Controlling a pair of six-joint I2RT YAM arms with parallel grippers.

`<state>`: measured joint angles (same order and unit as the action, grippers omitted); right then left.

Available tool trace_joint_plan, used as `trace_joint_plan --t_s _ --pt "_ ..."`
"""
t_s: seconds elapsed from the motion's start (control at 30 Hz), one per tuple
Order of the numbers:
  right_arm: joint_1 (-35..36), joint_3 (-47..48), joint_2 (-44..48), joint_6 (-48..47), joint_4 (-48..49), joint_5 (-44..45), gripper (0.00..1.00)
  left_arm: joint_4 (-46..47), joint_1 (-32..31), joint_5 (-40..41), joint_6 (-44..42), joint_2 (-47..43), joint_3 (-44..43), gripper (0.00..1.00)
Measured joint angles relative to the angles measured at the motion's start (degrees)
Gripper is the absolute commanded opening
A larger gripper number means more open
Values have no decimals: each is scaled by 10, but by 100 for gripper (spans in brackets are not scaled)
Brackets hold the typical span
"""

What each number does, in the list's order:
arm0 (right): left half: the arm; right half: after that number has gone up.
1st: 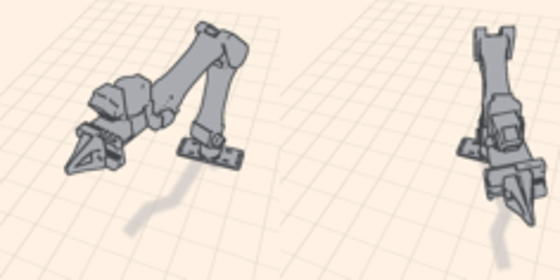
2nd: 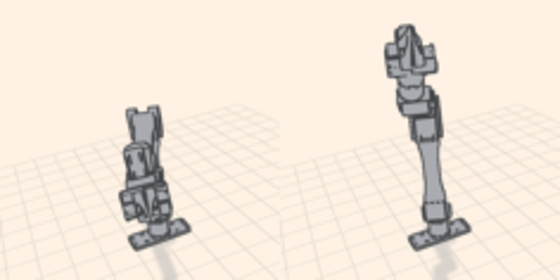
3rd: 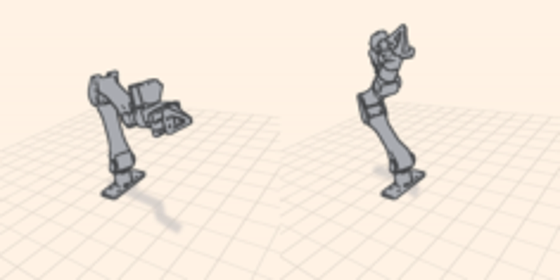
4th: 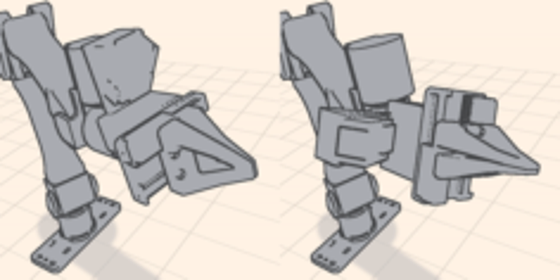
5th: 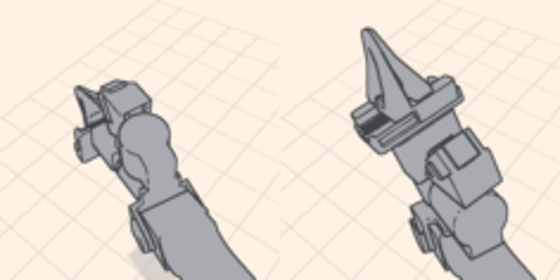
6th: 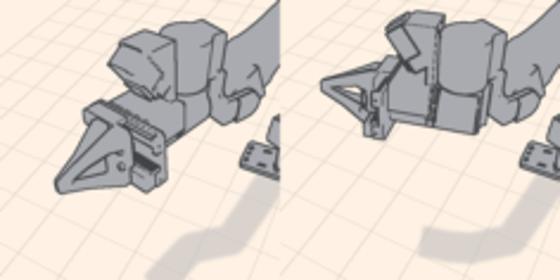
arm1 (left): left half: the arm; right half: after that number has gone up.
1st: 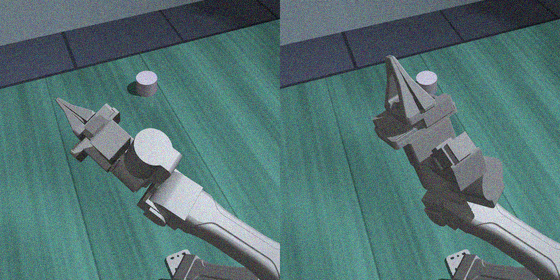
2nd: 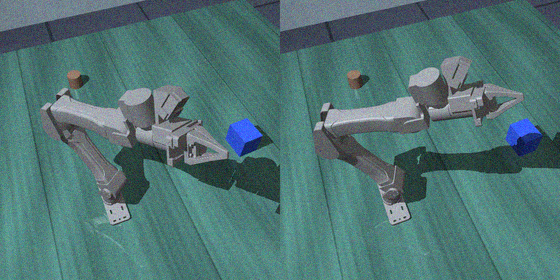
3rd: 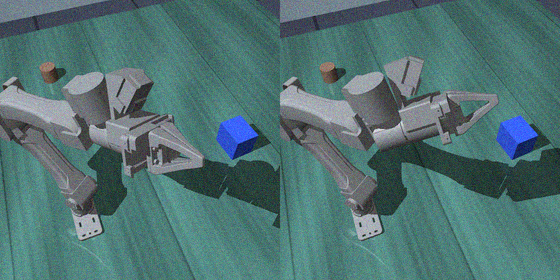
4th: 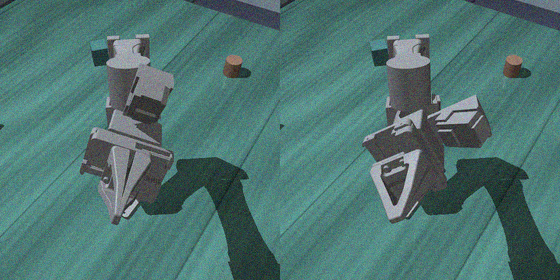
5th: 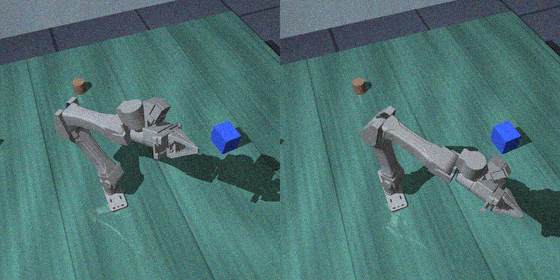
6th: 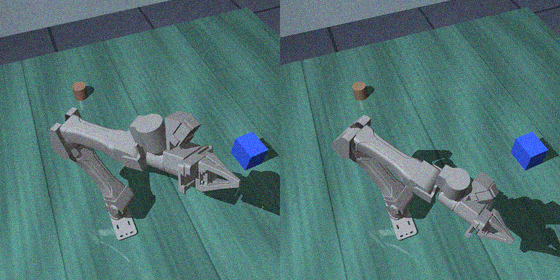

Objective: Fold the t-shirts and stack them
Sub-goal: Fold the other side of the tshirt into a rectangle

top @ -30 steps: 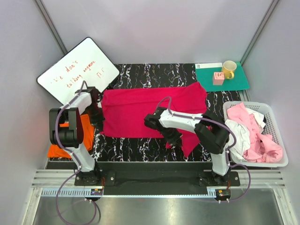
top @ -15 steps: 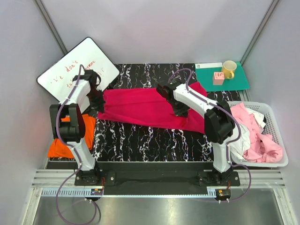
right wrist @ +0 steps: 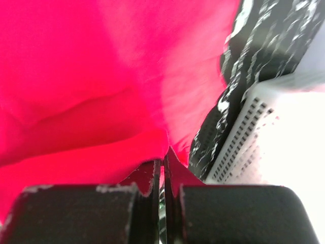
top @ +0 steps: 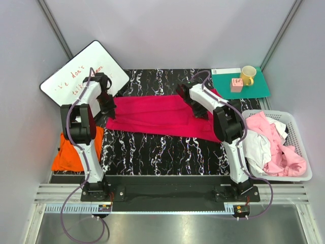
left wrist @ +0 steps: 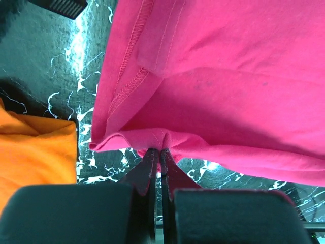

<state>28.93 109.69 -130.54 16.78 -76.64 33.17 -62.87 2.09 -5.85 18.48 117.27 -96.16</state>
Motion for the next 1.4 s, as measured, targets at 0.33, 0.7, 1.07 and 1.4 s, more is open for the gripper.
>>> trace_joint_plan --t_s 0.33,0.7,1.07,1.4 --pt "-28 103 -7 -20 -4 26 0 -11 3 0 1 0 -32 0" --pt "-50 205 -130 -31 -2 30 0 -20 20 -3 11 38 -77 0" --pt "-57 335 -170 -28 -2 68 100 -23 20 -11 15 64 -84 0" --pt "-57 300 -96 -34 39 92 100 -25 27 -31 26 87 -144 99"
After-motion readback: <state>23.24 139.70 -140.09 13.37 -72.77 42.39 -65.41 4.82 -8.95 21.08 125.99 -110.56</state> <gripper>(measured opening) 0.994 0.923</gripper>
